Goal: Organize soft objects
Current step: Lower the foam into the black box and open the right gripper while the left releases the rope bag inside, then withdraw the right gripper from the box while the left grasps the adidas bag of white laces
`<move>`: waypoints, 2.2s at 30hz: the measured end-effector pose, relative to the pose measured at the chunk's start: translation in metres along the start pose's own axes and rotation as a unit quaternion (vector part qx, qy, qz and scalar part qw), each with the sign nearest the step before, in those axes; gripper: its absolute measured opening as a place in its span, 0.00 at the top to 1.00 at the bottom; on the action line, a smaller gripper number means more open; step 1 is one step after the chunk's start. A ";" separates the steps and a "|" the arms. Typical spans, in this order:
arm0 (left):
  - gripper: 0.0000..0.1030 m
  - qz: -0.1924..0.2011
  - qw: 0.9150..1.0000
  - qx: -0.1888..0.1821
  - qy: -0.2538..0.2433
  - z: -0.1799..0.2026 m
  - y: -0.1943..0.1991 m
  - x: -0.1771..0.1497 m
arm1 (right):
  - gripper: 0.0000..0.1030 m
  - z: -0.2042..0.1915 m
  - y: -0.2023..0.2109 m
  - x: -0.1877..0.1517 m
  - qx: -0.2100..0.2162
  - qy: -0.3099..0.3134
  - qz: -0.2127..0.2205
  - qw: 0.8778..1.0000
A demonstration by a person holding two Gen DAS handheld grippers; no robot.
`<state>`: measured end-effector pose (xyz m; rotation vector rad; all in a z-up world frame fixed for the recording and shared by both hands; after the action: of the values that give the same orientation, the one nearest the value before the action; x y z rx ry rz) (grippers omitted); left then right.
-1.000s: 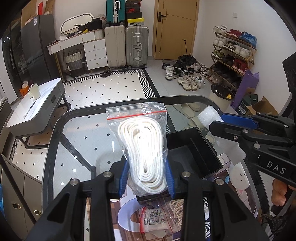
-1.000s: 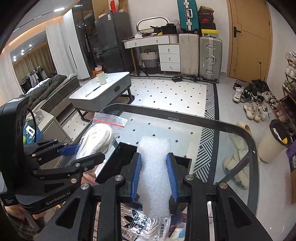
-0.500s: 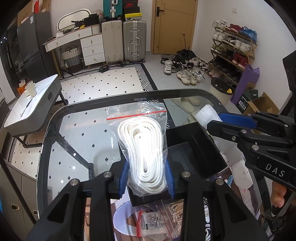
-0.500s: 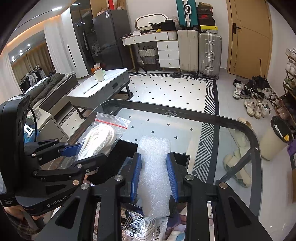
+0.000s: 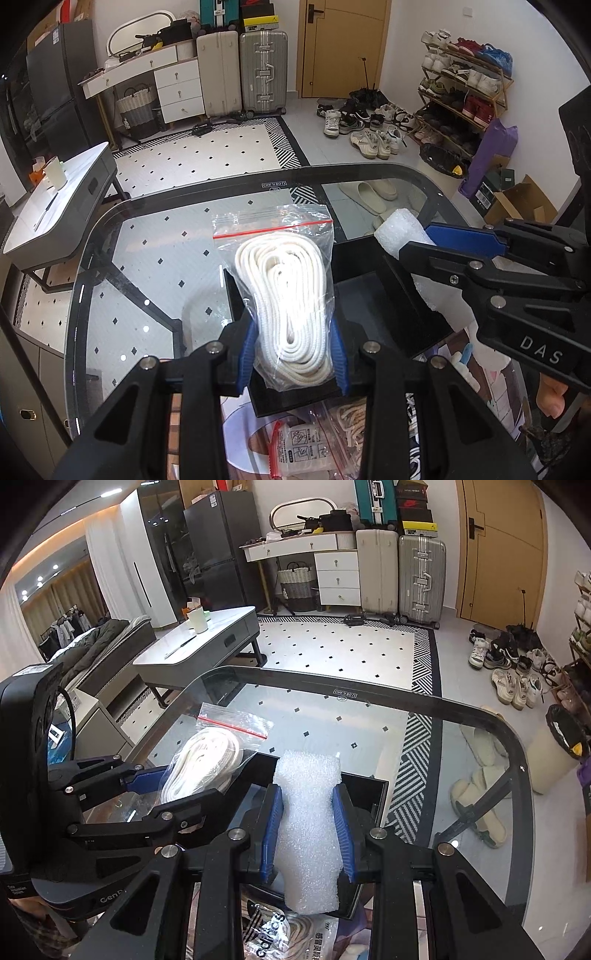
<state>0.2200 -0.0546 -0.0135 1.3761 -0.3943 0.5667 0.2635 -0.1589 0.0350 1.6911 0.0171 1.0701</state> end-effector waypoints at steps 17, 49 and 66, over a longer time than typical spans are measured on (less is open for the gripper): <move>0.68 -0.034 0.999 0.005 -0.013 0.004 -0.022 -0.013 | 0.72 0.004 -0.025 -0.010 0.014 -0.005 -0.021 1.000; 0.01 -0.051 0.997 0.001 -0.061 0.011 -0.002 -0.041 | 0.03 0.018 0.000 -0.040 -0.012 0.006 -0.014 1.000; 0.00 -0.038 0.997 -0.007 -0.067 0.008 0.012 -0.074 | 0.02 0.029 0.047 -0.076 -0.057 0.020 0.061 0.996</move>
<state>0.1537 -0.0726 -0.0447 1.4132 -0.4508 0.4095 0.2149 -0.2381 0.0234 1.5832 -0.1200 1.1737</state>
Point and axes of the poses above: each gripper's, at about its wrist camera, not at the fingertips, and y roughly against the way its jaws point, z to its right, x to its top, the point moved 8 cm from there along -y, roughly the way its jaws point, and after that the axes turned 11 degrees about y, right-handed, at the moved point
